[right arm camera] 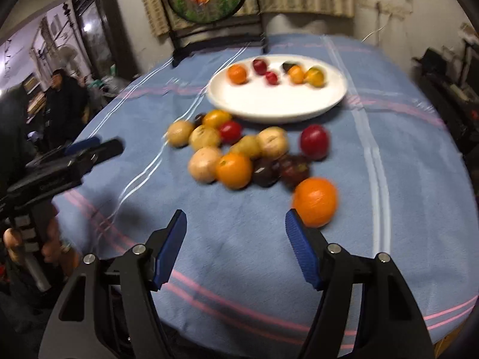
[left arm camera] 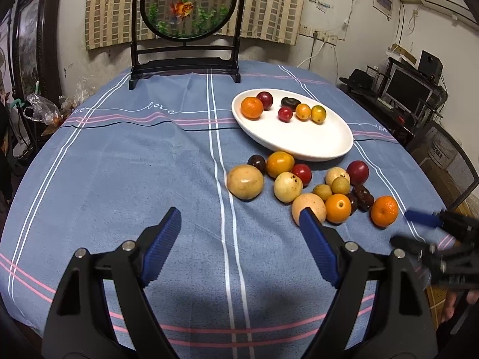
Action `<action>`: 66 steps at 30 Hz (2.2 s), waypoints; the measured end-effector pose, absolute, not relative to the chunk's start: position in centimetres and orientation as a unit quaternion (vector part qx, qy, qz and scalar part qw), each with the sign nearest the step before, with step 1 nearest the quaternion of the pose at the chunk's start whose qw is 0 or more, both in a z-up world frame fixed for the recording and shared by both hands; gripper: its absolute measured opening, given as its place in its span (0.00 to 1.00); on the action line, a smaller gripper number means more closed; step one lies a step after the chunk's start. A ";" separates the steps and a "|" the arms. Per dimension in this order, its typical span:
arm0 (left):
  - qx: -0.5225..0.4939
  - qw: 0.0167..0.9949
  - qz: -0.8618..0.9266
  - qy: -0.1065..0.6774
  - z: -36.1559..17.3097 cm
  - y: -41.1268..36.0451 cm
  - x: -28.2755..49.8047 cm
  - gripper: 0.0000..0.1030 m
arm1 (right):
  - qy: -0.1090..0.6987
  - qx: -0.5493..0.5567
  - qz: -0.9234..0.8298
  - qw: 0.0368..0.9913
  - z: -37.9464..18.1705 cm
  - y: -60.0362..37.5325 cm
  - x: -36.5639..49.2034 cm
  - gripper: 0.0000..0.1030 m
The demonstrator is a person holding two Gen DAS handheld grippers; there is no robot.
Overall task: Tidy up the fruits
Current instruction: 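Grasp a tangerine with the right gripper, then grasp a pale pear with the left gripper while the right holds the tangerine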
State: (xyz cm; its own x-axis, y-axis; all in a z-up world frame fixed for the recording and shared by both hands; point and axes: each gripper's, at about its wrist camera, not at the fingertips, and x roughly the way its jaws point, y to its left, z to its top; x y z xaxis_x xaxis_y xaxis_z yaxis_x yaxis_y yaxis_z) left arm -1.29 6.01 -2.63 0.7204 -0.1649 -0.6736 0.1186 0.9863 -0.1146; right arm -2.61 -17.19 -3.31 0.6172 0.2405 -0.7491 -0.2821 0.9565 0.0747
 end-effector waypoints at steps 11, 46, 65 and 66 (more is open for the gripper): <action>-0.019 0.915 -0.104 0.389 -3.8 4.4 -0.7 0.81 | 0.456 0.022 0.126 0.881 -7.9 -21.4 2.4 0.38; 0.023 0.899 -0.173 0.401 -4.5 -3.3 0.5 0.43 | 0.425 0.075 0.193 0.881 -5.5 -21.4 -0.8 0.40; 0.008 0.913 -0.157 0.376 -0.9 -0.2 4.4 0.43 | 0.416 0.035 0.186 0.890 -2.8 -19.3 2.7 0.39; 0.012 0.913 -0.156 0.376 -0.2 -0.3 5.8 0.43 | 0.413 0.025 0.185 0.891 -2.2 -19.2 3.5 0.39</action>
